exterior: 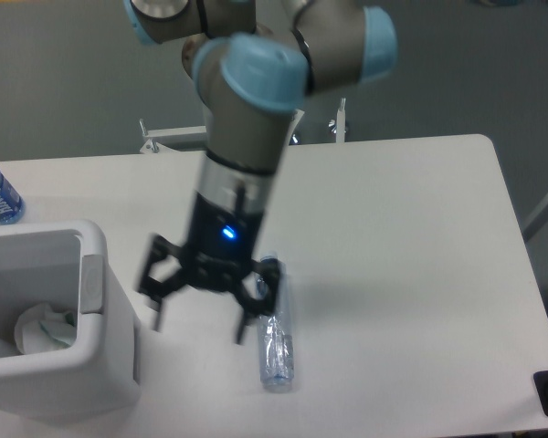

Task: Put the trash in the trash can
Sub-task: 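Move the gripper over the clear water bottle and lower it, then close the gripper around the bottle's end and lift it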

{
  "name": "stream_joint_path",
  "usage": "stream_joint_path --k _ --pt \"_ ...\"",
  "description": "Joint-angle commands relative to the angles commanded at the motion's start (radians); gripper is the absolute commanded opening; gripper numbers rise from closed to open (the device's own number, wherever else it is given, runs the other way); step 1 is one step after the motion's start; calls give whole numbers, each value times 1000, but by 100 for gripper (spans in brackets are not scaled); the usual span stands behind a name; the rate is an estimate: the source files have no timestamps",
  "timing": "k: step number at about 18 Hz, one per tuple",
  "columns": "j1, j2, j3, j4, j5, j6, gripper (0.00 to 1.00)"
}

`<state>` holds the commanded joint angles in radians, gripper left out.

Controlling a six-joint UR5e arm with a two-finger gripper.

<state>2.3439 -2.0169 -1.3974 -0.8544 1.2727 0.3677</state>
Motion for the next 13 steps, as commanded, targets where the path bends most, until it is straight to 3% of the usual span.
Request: stream_joint_path --k 4,10,13 --pt "3 -108 -14 11 120 114 99" --pt "14 -181 -47 8 166 111 99" --pt "6 -181 -83 9 191 106 99"
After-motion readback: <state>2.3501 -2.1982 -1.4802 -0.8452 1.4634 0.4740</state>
